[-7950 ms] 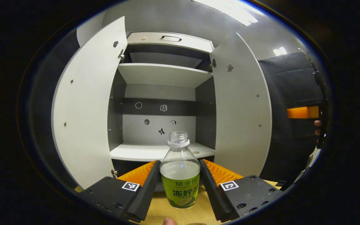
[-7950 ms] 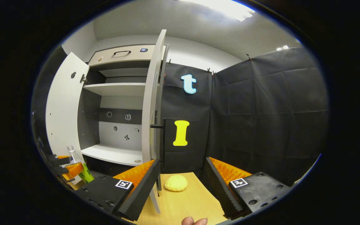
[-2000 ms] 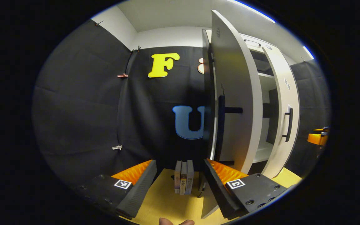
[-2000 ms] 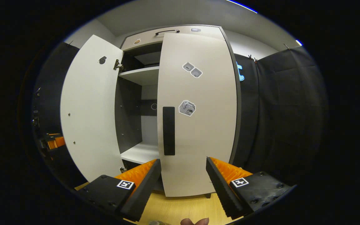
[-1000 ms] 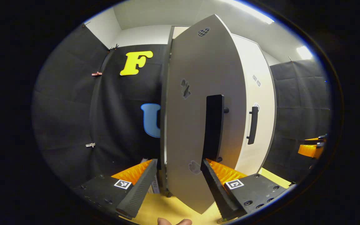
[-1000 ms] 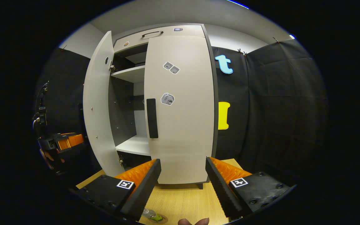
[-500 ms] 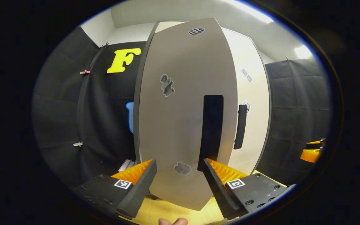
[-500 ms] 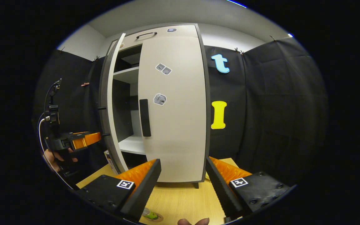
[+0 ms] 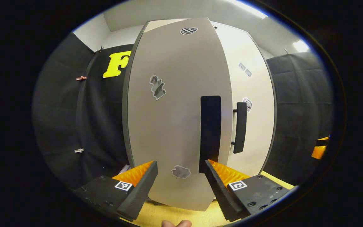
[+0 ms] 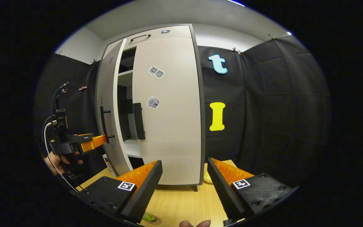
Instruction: Grasp the bottle in the cabinet with the left hand and place it on the coaster, then close the right door with the right hand and the left door with the left hand.
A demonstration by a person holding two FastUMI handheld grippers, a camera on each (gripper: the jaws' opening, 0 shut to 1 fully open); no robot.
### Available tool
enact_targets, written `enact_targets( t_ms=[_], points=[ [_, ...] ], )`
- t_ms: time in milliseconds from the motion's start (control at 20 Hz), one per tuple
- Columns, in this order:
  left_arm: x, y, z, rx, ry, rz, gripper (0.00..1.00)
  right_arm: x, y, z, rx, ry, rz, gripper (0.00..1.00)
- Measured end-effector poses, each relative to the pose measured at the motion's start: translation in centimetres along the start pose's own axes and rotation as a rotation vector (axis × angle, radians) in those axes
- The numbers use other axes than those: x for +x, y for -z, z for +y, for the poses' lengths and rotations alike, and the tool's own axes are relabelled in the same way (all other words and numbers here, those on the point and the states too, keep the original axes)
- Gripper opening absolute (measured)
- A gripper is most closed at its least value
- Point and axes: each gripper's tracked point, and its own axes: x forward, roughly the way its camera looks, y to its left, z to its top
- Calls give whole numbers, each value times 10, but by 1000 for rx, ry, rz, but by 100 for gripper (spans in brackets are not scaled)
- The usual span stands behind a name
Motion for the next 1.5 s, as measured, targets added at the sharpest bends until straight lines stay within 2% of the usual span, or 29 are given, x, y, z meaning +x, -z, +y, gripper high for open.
enact_targets(
  t_ms=[100,250,500,550,600,650,950,1250,1500],
  points=[
    [7,-1,-5,6,-10,-5,95,-1,-2,-3,9,-3,-2,96],
    [14,0,-8,6,-21,-14,93,-3,-4,-8,6,-4,-1,96],
    [24,-1,-14,-10,-46,-12,95,-4,-9,-17,4,1,-2,96],
    [25,-1,-14,-9,-52,-13,93,-5,-11,-19,4,3,-2,96],
    [24,-1,-14,-5,-59,-11,98,-5,-12,-20,6,2,-2,96],
    [22,-2,-15,0,-60,-13,97,-6,-13,-21,10,1,-2,96],
    [-13,-17,-23,29,-44,-50,95,-11,-21,-17,5,-4,-8,98],
    [-60,-23,-21,16,-46,-48,95,-17,-32,-10,8,-8,-25,97],
    [-100,-33,-20,57,-38,-71,95,-21,-33,-2,-9,-1,-30,98]
  ],
)
